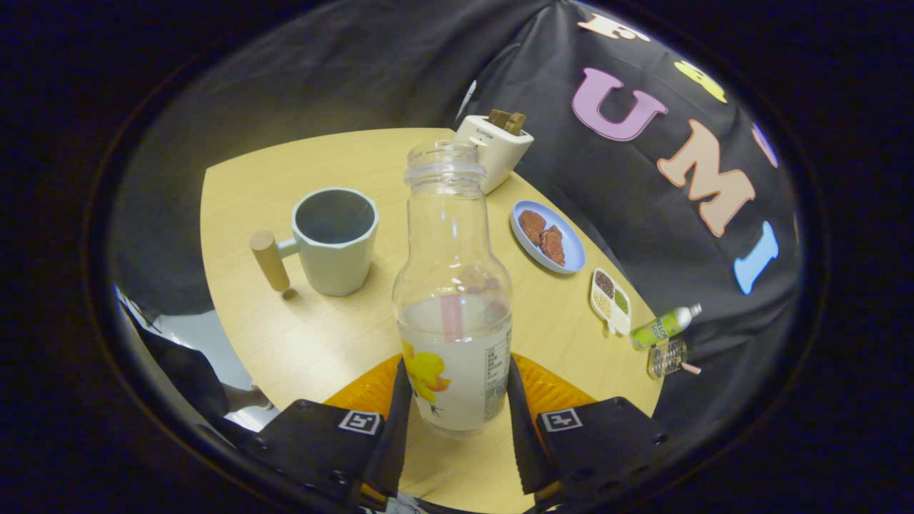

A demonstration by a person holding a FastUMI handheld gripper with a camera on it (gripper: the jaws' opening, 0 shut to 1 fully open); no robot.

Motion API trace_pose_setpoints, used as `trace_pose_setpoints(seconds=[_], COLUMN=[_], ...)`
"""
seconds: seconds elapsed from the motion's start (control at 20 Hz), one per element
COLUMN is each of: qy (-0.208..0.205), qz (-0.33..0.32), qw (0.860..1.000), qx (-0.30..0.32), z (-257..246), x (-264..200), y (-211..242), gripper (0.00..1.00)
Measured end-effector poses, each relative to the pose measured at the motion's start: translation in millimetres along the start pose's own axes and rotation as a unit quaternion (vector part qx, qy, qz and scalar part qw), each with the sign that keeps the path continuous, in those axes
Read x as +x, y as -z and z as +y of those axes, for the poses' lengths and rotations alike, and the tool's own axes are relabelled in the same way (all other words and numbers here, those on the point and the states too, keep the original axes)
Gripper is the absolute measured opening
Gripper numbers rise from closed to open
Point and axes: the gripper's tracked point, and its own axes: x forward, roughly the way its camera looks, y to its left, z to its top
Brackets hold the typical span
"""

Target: Take the bottle from table, then pour the juice into the cup, finally place the bottle on the coaster

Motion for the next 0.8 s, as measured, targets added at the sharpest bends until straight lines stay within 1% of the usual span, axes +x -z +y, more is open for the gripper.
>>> trace_pose_setpoints(seconds=[0.25, 0.5, 0.55, 0.7, 0.8], qy=[-0.007, -0.017, -0.013, -0.018, -0.017], qz=[-0.023, -0.047, -0.055, -0.094, -0.111], qw=[0.998, 0.992, 0.991, 0.983, 0.98], qx=[0.061, 0.112, 0.121, 0.156, 0.164], z=[-2, 0, -4, -3, -4], x=[-1, 3, 4, 2, 2], y=[1, -5, -8, -25, -30], gripper=[0.66, 0.68, 0.68, 0.69, 0.69])
